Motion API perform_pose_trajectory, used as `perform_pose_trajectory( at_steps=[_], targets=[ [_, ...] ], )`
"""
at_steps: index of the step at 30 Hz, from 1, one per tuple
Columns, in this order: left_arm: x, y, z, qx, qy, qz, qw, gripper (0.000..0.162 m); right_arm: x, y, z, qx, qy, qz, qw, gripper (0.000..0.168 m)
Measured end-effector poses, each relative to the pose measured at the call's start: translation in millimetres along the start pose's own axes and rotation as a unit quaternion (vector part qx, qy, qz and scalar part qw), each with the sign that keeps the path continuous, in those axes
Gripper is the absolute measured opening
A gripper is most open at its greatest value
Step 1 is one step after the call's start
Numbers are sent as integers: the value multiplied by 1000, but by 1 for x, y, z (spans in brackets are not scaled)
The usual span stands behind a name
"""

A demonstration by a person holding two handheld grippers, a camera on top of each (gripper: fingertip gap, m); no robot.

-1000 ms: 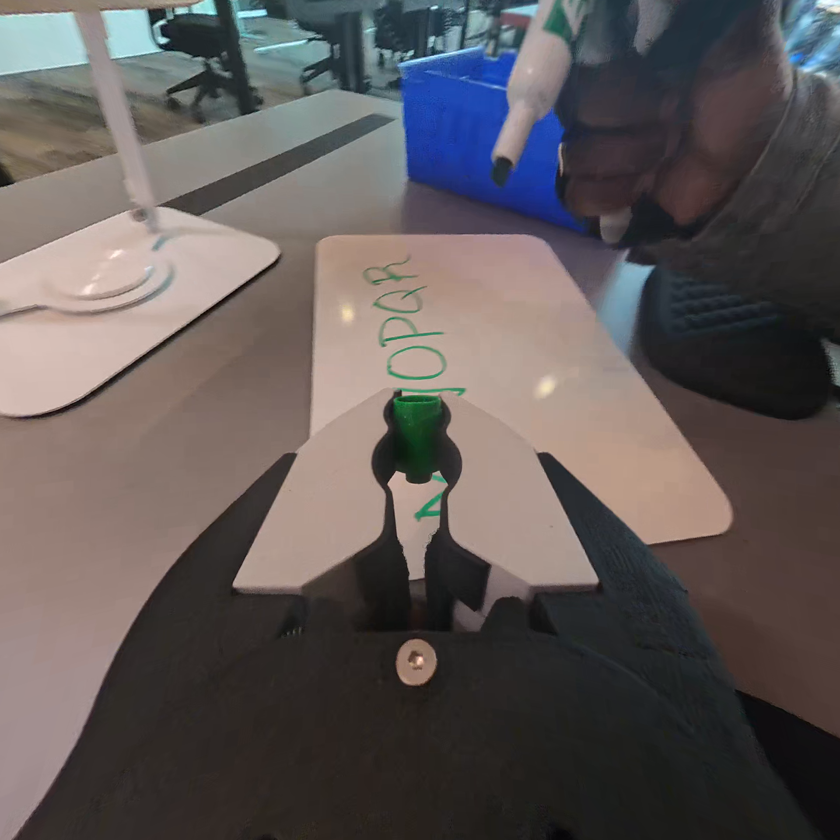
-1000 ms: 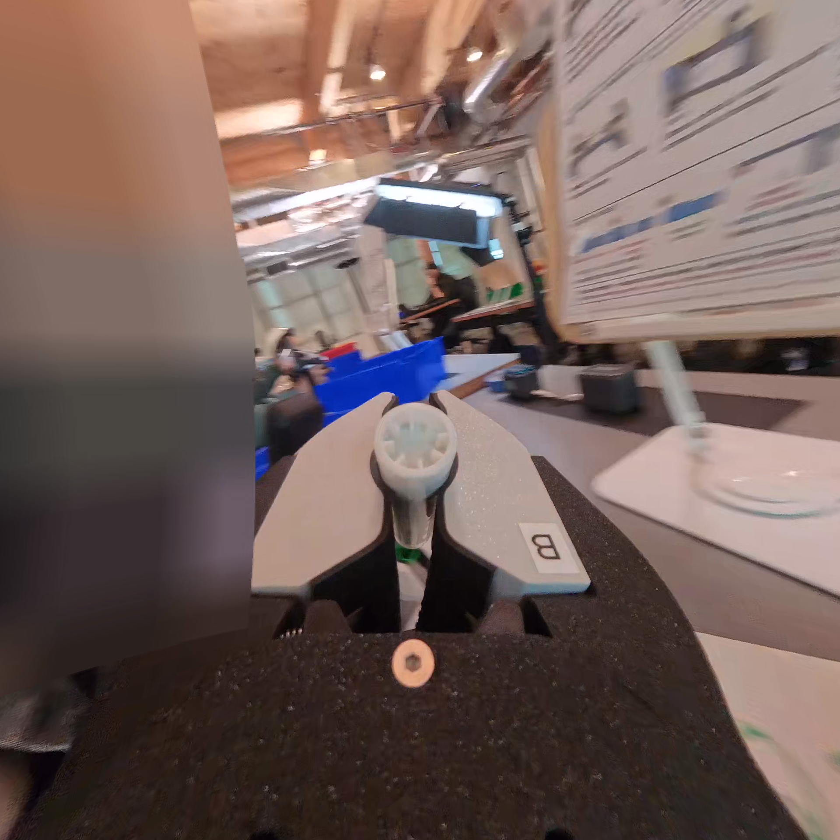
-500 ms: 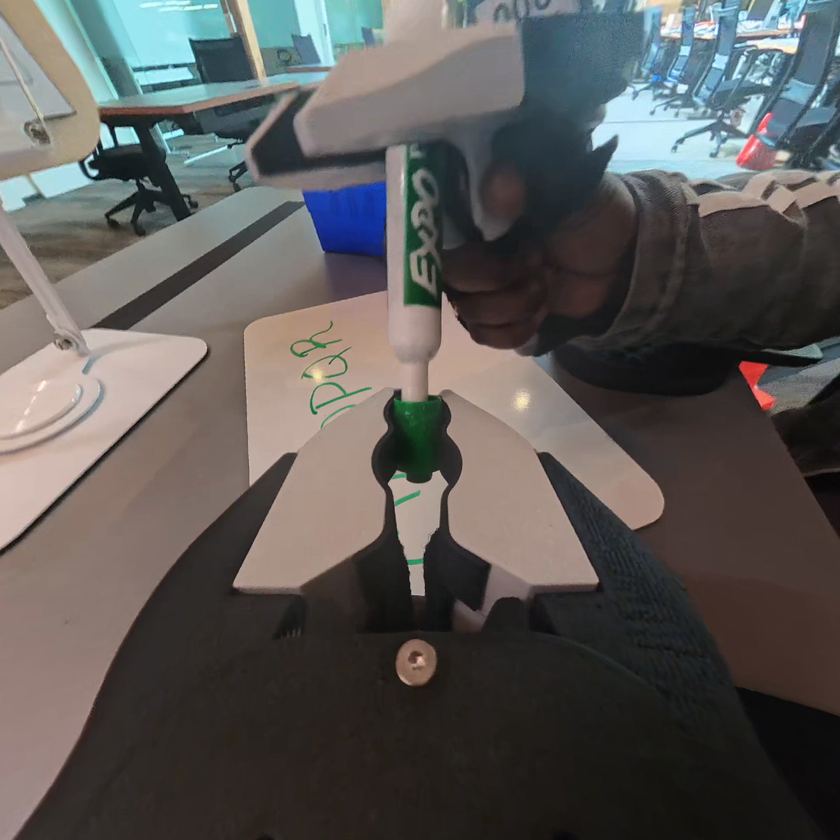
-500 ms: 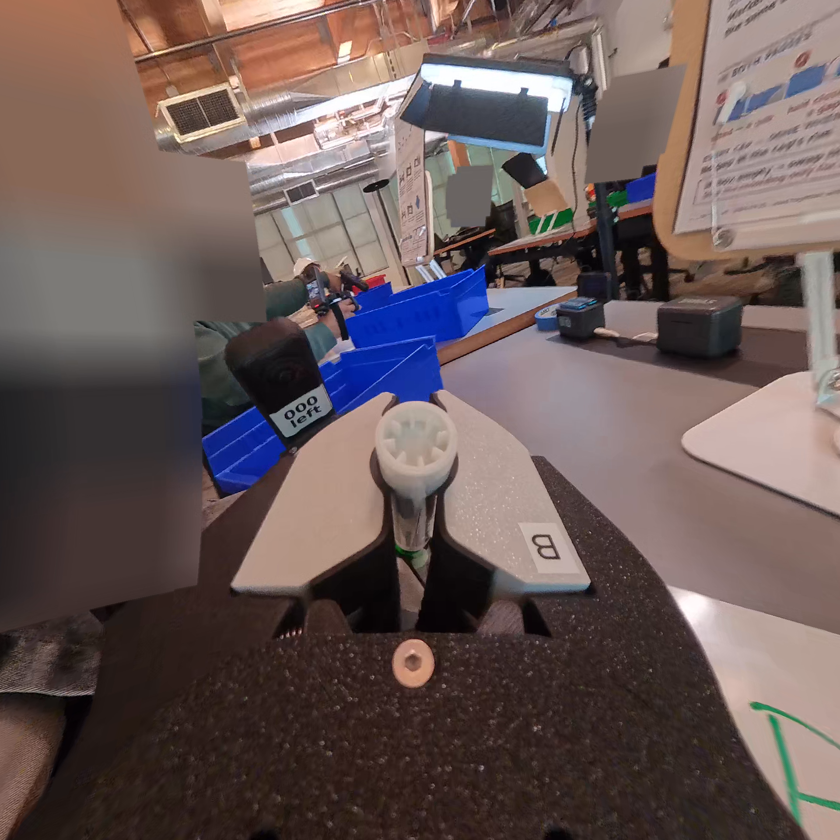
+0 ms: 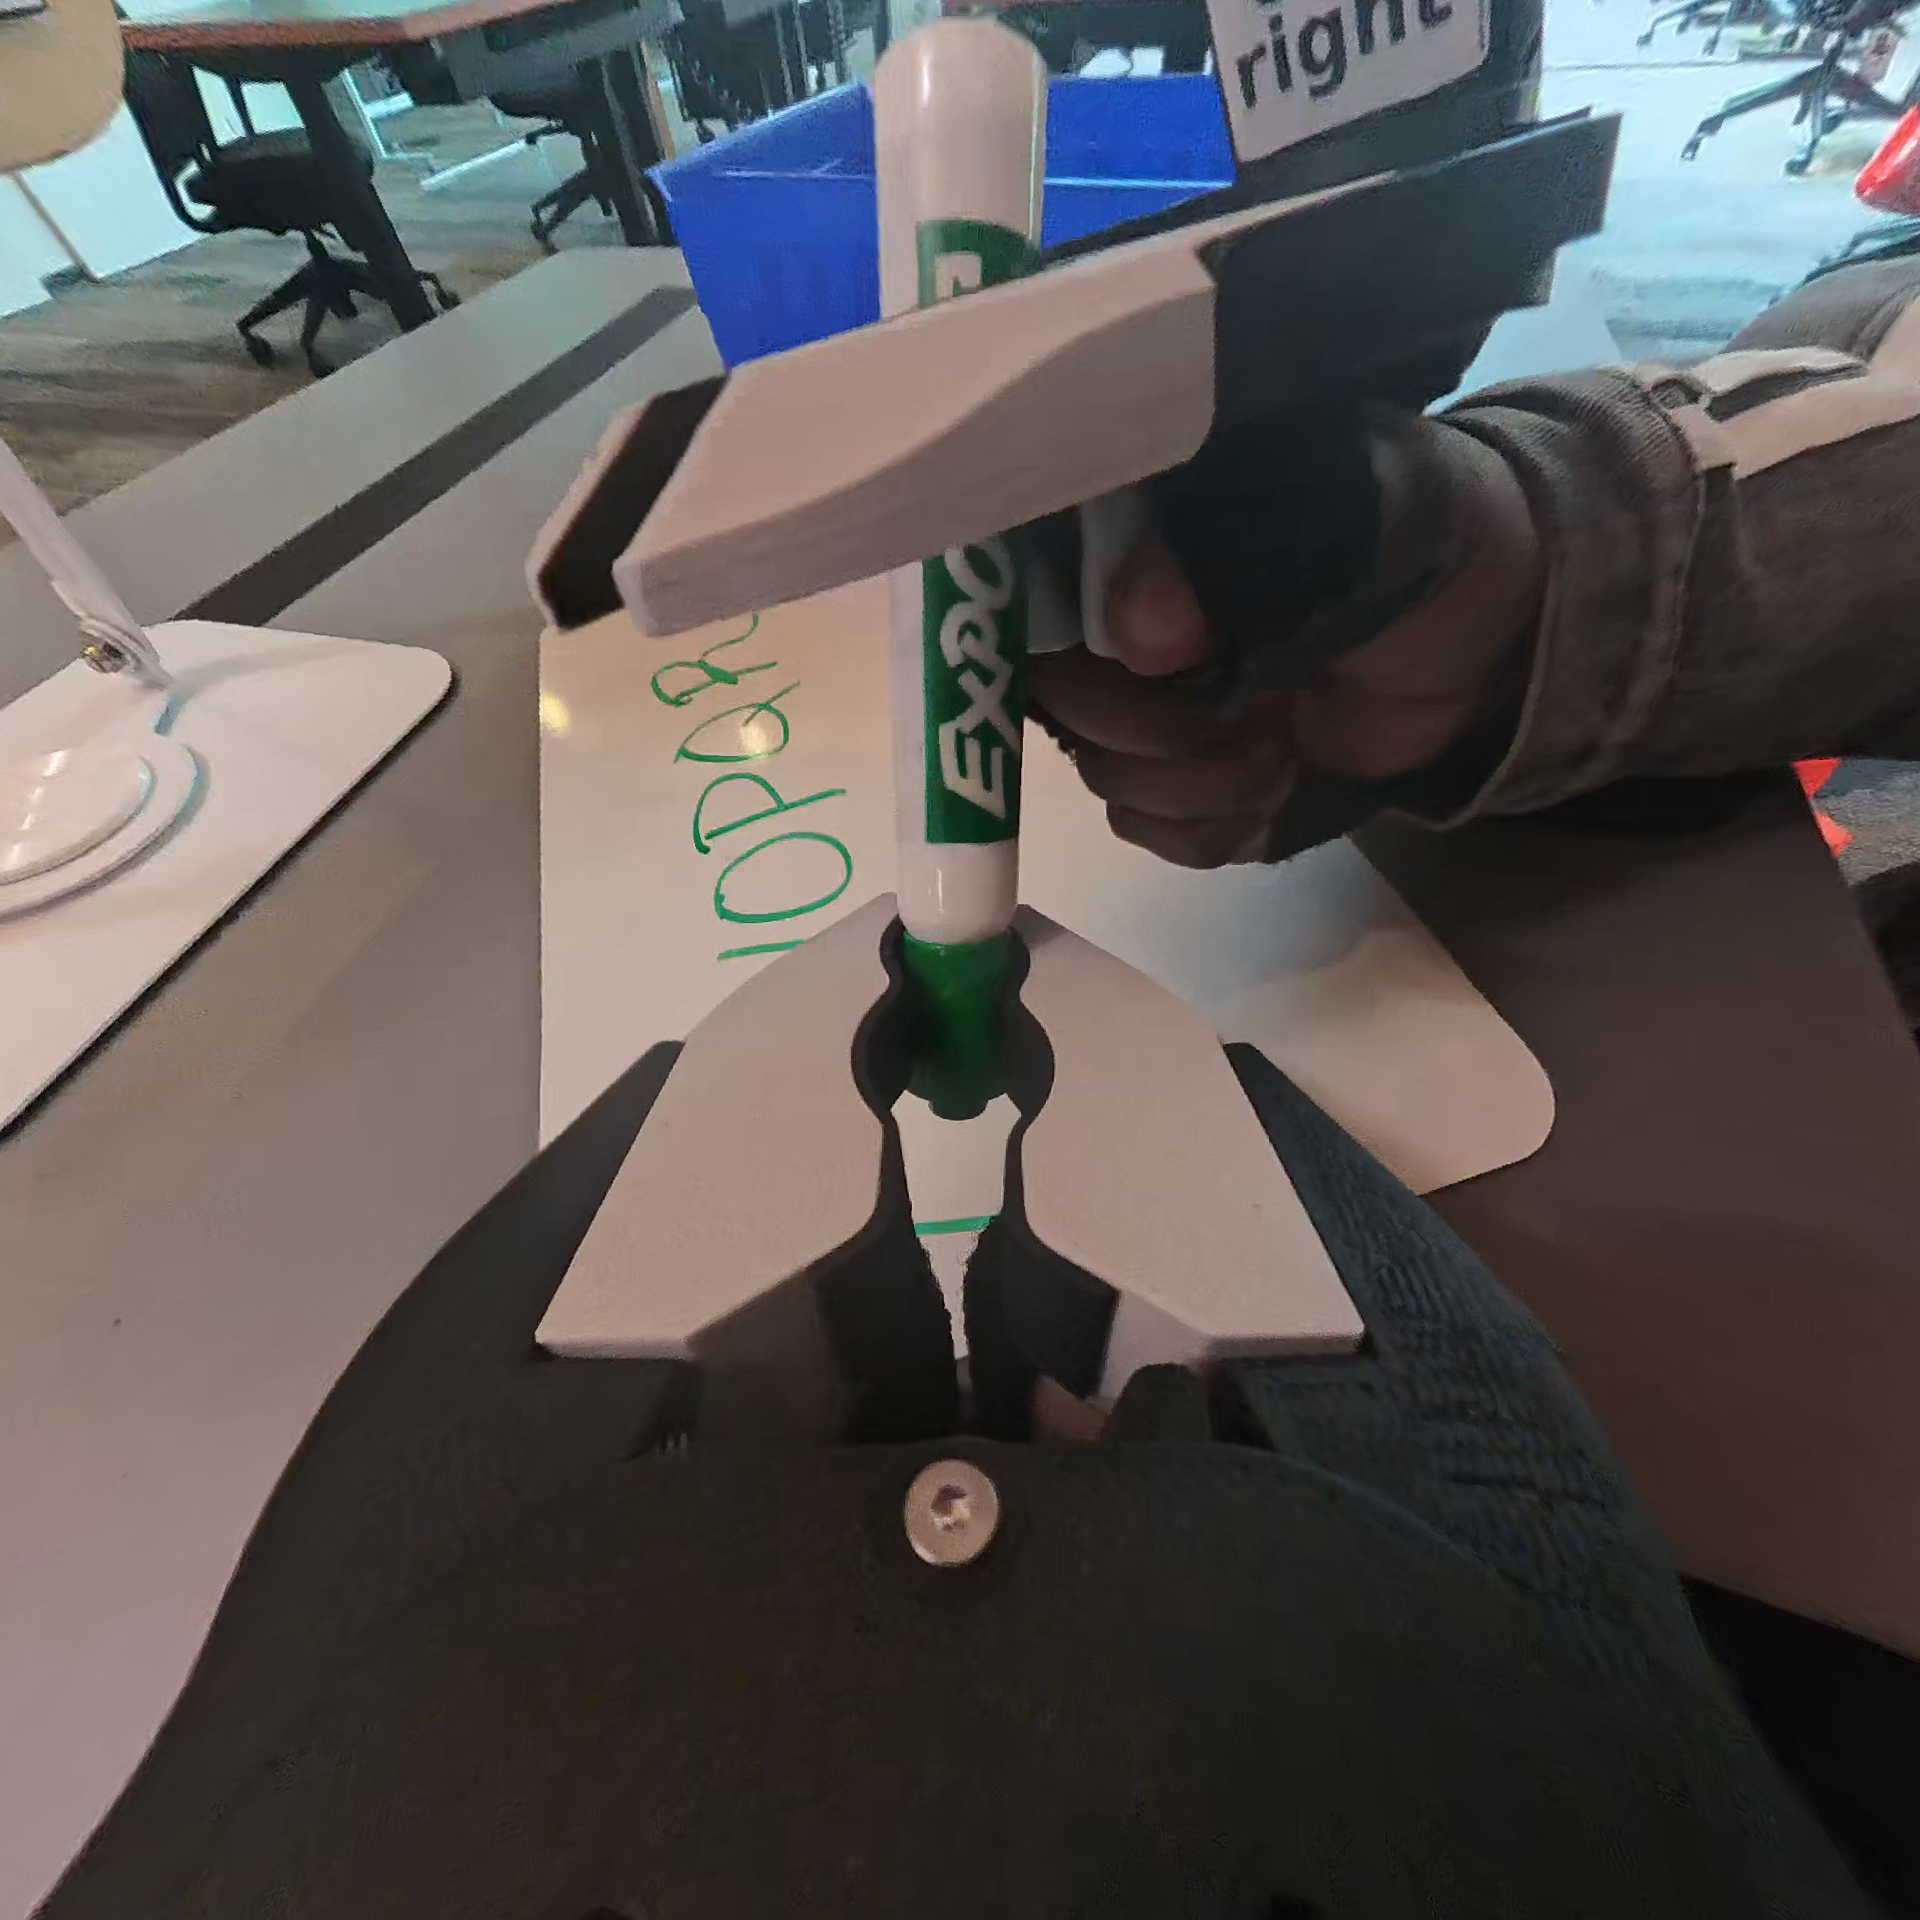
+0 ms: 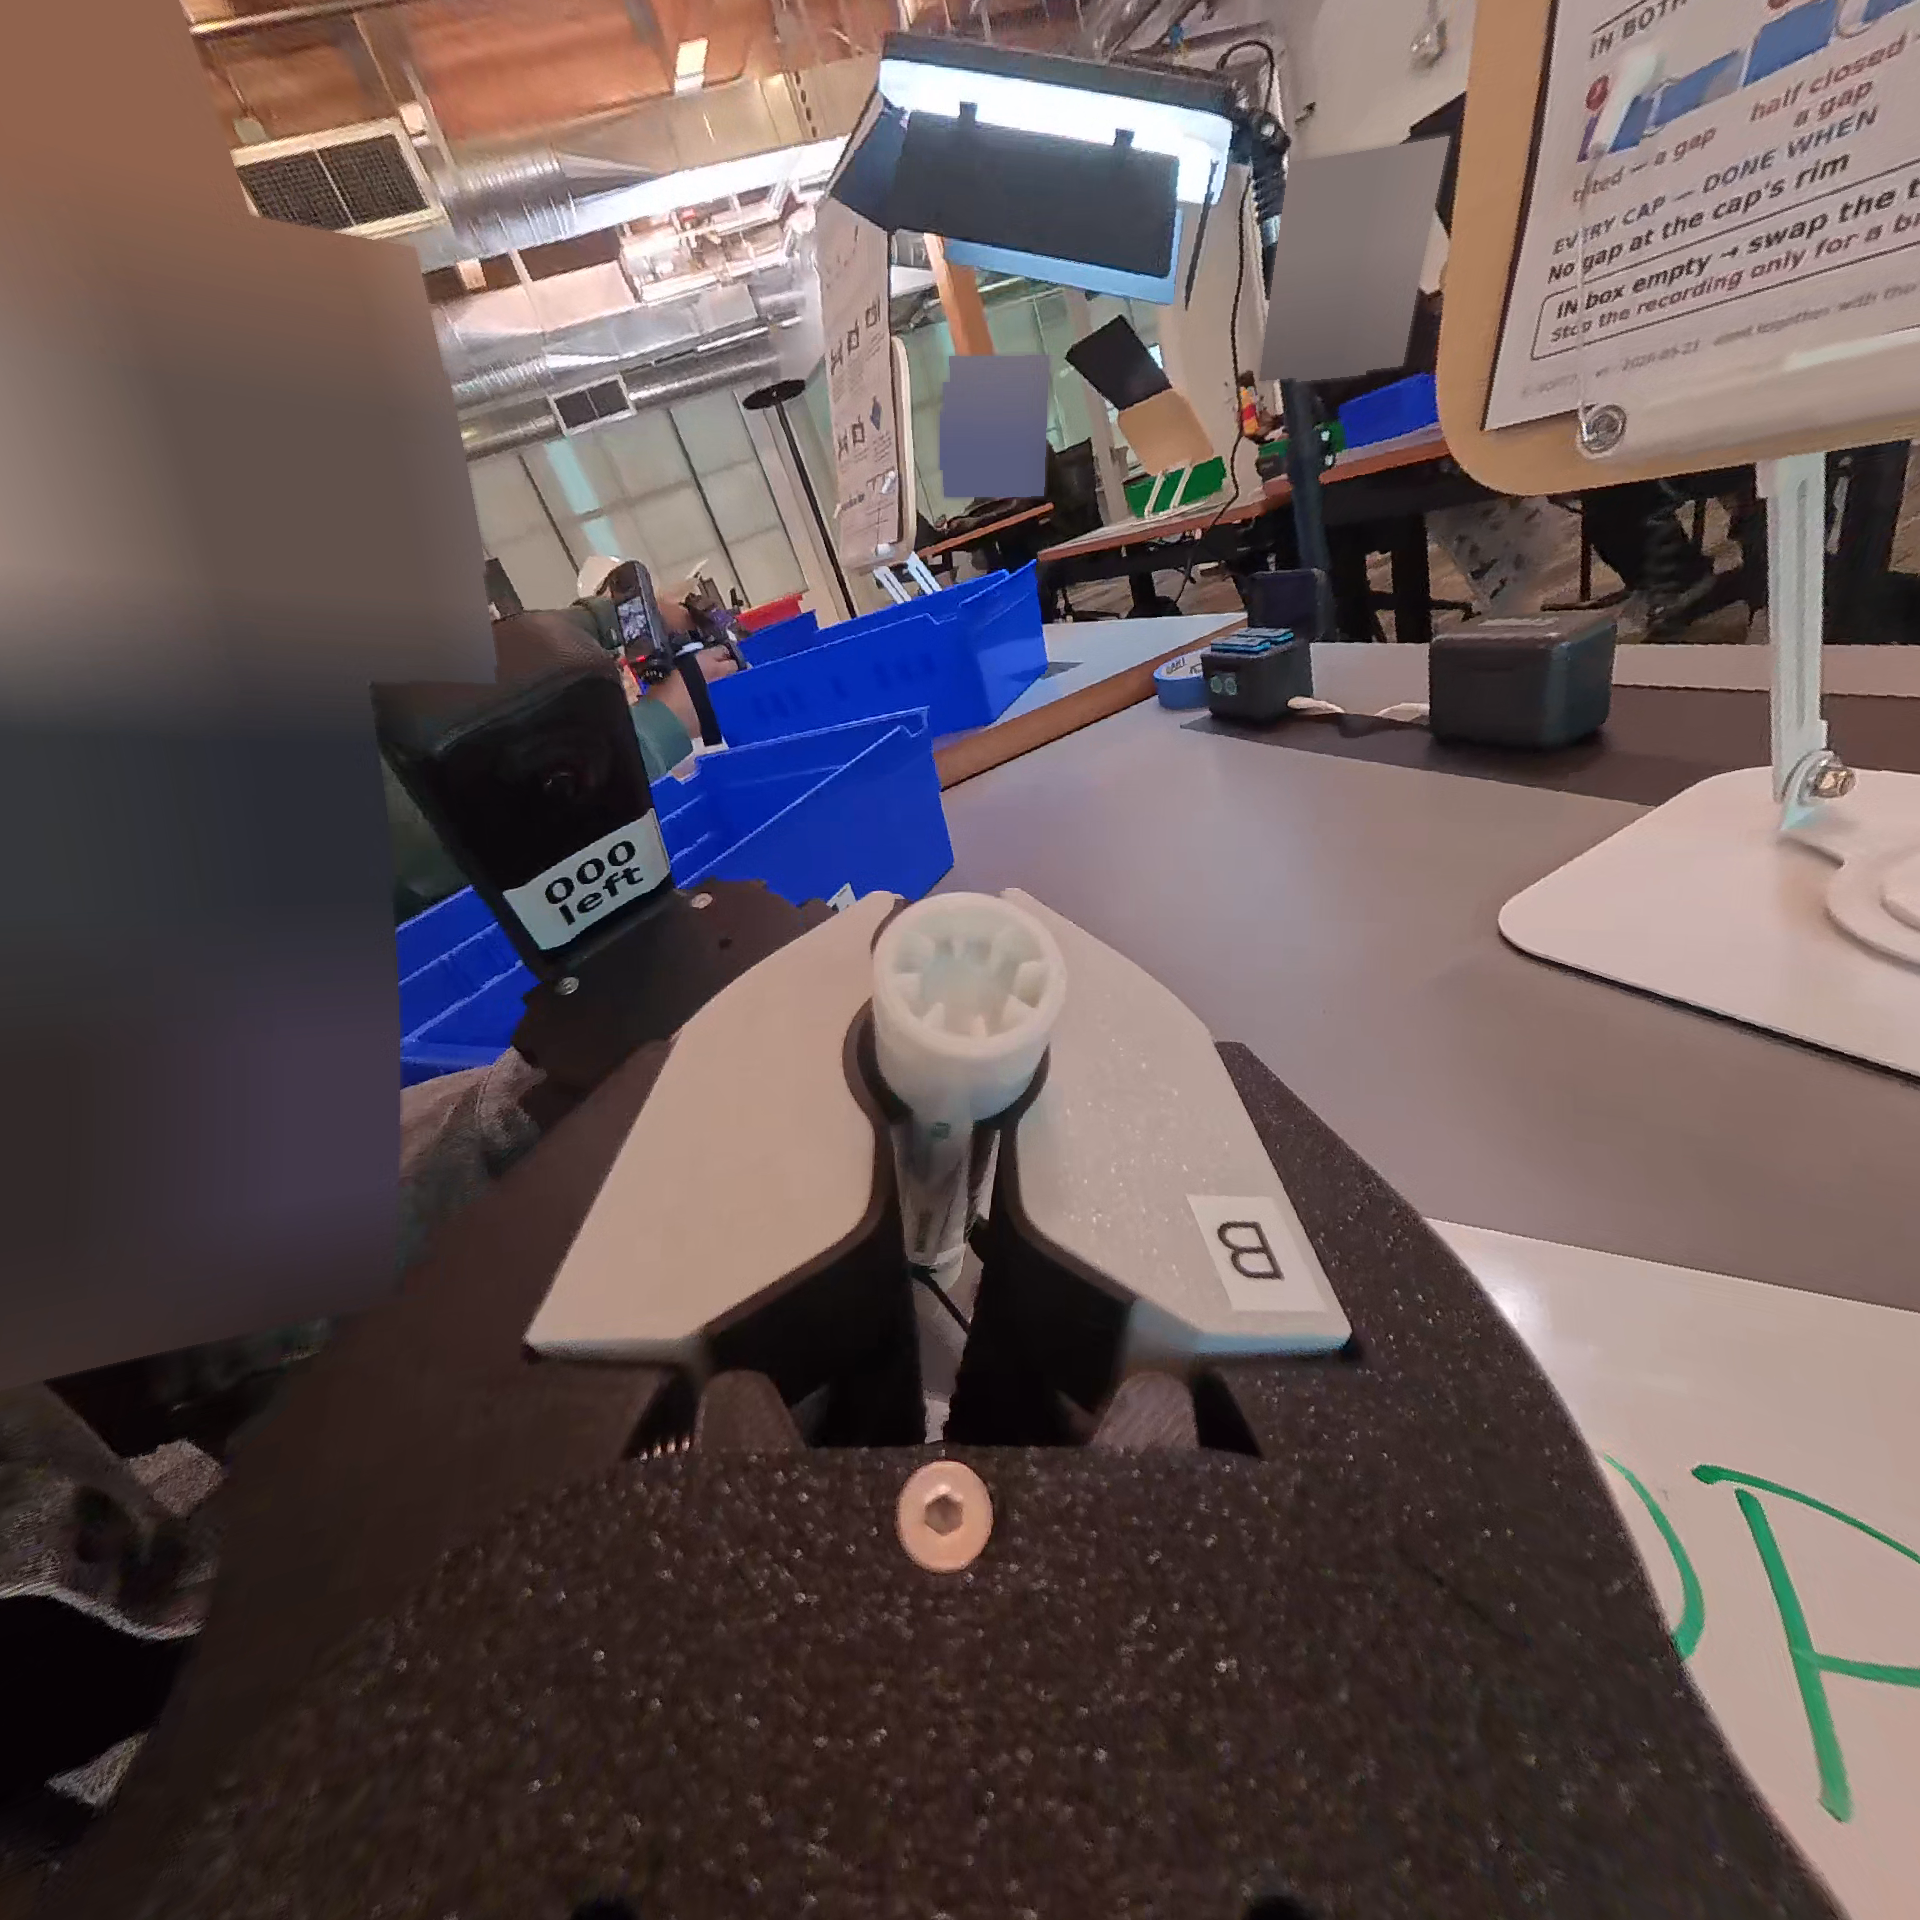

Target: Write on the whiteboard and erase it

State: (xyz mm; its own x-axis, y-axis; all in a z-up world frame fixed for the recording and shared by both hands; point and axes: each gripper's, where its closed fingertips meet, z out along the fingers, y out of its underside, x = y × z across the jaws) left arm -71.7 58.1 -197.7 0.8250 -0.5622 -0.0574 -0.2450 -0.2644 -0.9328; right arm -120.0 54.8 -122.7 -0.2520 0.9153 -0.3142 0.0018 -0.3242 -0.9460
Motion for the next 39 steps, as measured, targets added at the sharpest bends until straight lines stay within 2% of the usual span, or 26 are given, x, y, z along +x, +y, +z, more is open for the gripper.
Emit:
perform_pose_trajectory(
  at_steps=[5,7,9,10,13,16,17,18,22,23,25,27,32,35,36,39],
  targets=[
    [0,7,6,-21,10,18,1000,13,1,8,-5,-41,-19,-3,999,15],
    [1,-1,6,-6,1,42,999,13,-5,1,-12,-44,-45,-7,998,19],
    [-1,2,3,-13,-10,62,998,13,-5,-12,-26,-37,-45,-6,998,49],
    [-4,6,1,-22,-18,74,997,13,-4,-16,-35,-44,-40,-13,998,55],
    [-4,9,2,-34,-20,80,996,13,-1,-15,-60,-84,-19,-49,995,51],
    [5,14,6,-52,-10,117,992,13,-8,-8,-69,-114,-17,-67,991,42],
    [8,15,8,-56,-6,128,990,13,-10,-4,-70,-122,-19,-74,990,21],
    [13,16,9,-57,4,138,989,13,-12,1,-72,-135,-18,-82,987,13],
    [21,24,11,-78,22,160,984,13,-13,17,-86,-189,-2,-113,975,11],
    [24,24,13,-78,29,163,983,14,-16,19,-88,-192,-3,-111,975,15],
    [28,24,15,-77,36,168,982,13,-21,29,-95,-225,-13,-99,969,34],
    [33,25,16,-78,47,179,980,13,-19,38,-100,-250,-2,-116,961,21],
    [31,25,17,-80,33,191,978,14,-16,44,-105,-263,11,-125,957,20],
    [28,15,18,-49,19,180,982,16,-18,35,-106,-234,17,-141,962,20],
    [25,9,17,-31,10,167,985,20,-18,29,-109,-221,25,-151,963,20],
    [9,-1,12,4,-27,129,991,58,-6,-15,-140,-157,106,-189,964,20]
  ],
)
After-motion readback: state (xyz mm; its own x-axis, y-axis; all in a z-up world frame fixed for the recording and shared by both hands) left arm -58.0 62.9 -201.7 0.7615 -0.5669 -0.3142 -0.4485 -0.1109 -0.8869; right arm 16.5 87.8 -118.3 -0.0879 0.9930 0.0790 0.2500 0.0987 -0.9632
